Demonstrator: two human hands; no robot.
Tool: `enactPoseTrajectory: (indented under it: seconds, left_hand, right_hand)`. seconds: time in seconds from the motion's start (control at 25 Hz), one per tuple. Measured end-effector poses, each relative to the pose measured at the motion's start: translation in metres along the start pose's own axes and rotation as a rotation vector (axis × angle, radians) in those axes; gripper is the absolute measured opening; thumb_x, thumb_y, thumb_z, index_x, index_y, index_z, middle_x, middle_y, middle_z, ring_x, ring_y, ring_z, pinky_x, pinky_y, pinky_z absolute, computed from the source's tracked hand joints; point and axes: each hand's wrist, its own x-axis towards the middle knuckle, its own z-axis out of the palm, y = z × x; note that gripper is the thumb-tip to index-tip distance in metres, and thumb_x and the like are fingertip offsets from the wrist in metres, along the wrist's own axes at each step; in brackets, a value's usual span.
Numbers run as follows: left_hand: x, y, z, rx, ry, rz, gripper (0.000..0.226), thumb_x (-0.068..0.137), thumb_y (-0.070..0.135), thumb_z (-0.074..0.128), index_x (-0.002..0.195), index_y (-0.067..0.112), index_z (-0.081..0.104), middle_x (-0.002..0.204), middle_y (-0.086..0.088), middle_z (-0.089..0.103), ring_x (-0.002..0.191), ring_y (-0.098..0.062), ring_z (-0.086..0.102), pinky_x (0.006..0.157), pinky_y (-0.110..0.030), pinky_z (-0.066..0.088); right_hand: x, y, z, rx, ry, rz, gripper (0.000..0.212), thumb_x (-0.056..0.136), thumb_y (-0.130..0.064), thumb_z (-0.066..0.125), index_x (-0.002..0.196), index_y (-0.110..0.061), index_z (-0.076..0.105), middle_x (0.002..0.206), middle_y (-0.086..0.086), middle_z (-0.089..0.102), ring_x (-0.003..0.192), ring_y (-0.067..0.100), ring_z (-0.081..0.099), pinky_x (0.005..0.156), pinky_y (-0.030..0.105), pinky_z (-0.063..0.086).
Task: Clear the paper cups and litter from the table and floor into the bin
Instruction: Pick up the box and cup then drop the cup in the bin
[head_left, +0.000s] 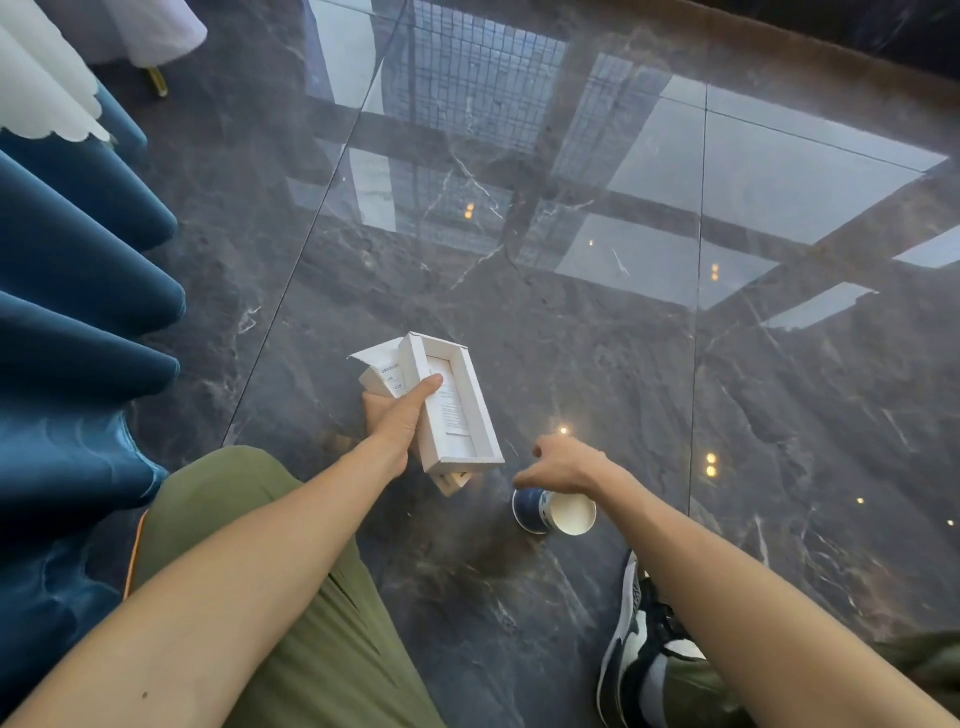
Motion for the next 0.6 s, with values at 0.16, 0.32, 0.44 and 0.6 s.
enactPoseTrajectory:
  seconds: [0.16,0.32,0.44,0.6]
  left_hand:
    - [0.003,-0.003,-0.007,0.071,-0.005,0.02,0.095,0.05,0.046,0.094,0.131,0.013,0.058,0.115,-0.002,0.077,0.1,-0.018,0.076,0.065,-0.028,0.056]
    - [0.007,-0.006,-0.007,0.111,-0.059,0.018,0.09,0.056,0.044,0.095,0.133,0.013,0.058,0.115,0.0,0.077,0.099,-0.015,0.076,0.063,-0.024,0.055]
    - [0.008,-0.01,-0.003,0.133,-0.093,0.013,0.096,0.051,0.046,0.094,0.133,0.014,0.056,0.115,-0.001,0.077,0.1,-0.017,0.076,0.069,-0.029,0.059]
    - [0.012,-0.018,0.009,0.186,-0.112,0.037,0.1,0.046,0.049,0.095,0.131,0.015,0.055,0.116,-0.001,0.077,0.101,-0.018,0.076,0.083,-0.039,0.063]
  right_hand:
    - [0.008,-0.009,0.014,-0.253,-0.135,0.05,0.037,0.062,-0.037,0.076,0.092,-0.018,0.067,0.099,0.001,0.069,0.091,0.03,0.071,0.087,0.044,0.059]
    - [0.013,-0.007,0.025,-0.478,-0.207,0.083,0.048,0.072,-0.027,0.076,0.118,-0.015,0.069,0.108,0.003,0.064,0.098,0.03,0.068,0.091,0.041,0.057]
    - [0.017,-0.002,0.018,-0.466,-0.257,0.085,0.048,0.076,-0.026,0.074,0.123,-0.015,0.066,0.106,0.001,0.061,0.098,0.028,0.065,0.087,0.037,0.055]
    - [0.023,0.01,-0.008,-0.366,-0.187,0.146,0.053,0.076,-0.03,0.071,0.127,-0.015,0.062,0.105,0.001,0.062,0.105,0.029,0.069,0.089,0.036,0.056]
